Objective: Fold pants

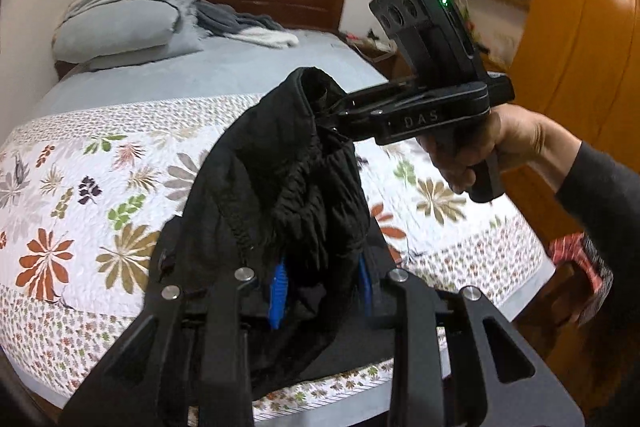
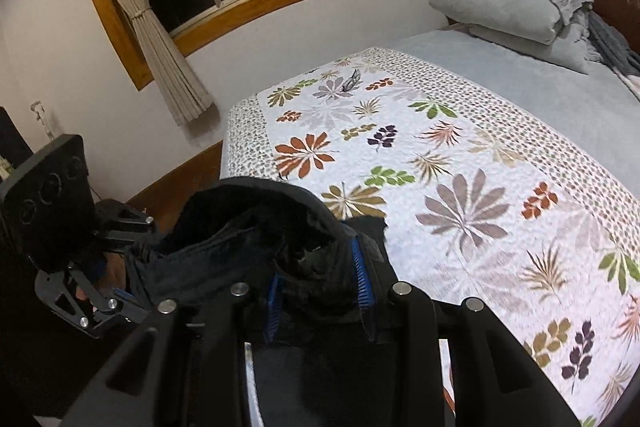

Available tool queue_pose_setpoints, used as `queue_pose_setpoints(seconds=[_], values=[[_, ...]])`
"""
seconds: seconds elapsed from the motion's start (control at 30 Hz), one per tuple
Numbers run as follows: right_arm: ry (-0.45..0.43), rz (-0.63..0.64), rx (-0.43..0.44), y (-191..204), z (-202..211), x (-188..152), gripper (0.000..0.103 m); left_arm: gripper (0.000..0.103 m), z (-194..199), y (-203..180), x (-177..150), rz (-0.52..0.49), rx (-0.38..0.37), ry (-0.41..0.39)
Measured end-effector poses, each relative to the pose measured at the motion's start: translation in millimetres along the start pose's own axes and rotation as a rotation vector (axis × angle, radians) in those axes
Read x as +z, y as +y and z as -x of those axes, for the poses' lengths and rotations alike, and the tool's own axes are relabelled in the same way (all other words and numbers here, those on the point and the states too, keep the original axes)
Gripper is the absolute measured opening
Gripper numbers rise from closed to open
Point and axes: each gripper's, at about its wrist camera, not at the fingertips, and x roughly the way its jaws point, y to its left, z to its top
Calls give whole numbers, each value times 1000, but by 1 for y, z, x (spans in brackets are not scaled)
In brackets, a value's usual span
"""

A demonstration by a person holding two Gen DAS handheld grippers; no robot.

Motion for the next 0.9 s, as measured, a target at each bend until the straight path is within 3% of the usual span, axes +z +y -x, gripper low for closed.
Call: queue_pose_setpoints(seconds=[0.27, 0.5, 0.9], values=[[-24, -13, -22, -19, 15, -60, 32, 27, -43, -40, -22, -74, -7, 95], [9, -21, -58, -33, 18, -104, 32, 27, -75, -59, -41, -82, -14, 172], [54, -34, -88, -56, 12, -147, 32, 27, -114, -77, -63, -100, 19, 262]])
